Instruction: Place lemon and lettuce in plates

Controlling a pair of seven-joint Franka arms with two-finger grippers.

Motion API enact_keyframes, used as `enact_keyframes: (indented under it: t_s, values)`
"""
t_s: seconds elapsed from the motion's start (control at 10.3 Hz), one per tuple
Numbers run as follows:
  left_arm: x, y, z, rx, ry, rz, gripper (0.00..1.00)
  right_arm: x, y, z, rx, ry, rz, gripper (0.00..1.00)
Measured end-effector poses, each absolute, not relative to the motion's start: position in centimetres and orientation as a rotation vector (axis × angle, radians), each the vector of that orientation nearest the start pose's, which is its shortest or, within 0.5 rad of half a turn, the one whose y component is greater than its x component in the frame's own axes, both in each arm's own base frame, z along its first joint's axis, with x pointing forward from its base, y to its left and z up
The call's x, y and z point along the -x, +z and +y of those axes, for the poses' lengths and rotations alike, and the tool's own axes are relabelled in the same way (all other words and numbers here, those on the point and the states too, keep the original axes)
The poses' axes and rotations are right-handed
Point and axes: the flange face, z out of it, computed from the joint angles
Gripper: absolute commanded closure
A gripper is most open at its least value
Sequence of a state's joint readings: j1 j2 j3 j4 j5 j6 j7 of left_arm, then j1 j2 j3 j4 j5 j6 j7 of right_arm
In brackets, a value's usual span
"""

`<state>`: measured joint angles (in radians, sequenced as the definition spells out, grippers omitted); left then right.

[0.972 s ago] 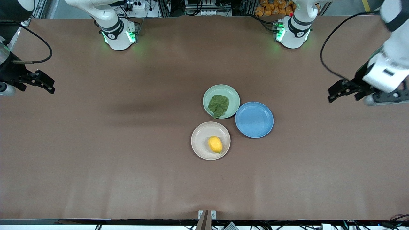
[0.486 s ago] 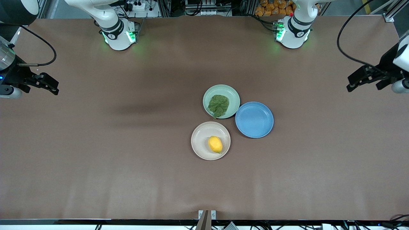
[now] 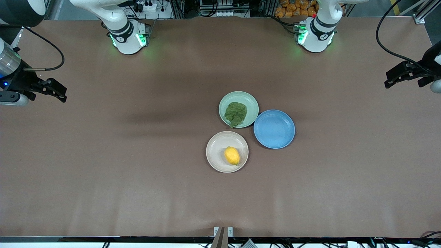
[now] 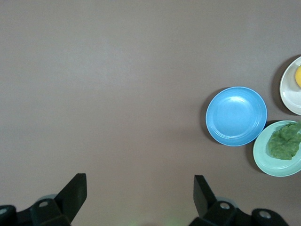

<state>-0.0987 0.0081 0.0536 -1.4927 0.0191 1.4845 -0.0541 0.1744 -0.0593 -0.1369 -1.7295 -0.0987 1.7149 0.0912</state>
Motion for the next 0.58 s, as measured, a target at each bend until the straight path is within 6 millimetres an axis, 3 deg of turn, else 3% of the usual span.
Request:
enact_keyframes:
  t_s: [0.29, 0.58]
  values:
    - [-55.0, 65.1, -4.1, 3.123, -0.02, 0.026, 0.0, -54.7, 59.4, 0.9, 3.227, -0.08, 0.067, 0.0]
    - [-55.4, 65.5, -4.1, 3.125, -0.08, 0.025, 0.0, -54.7, 59.4, 0.9, 3.227, -0.077, 0.067, 0.0]
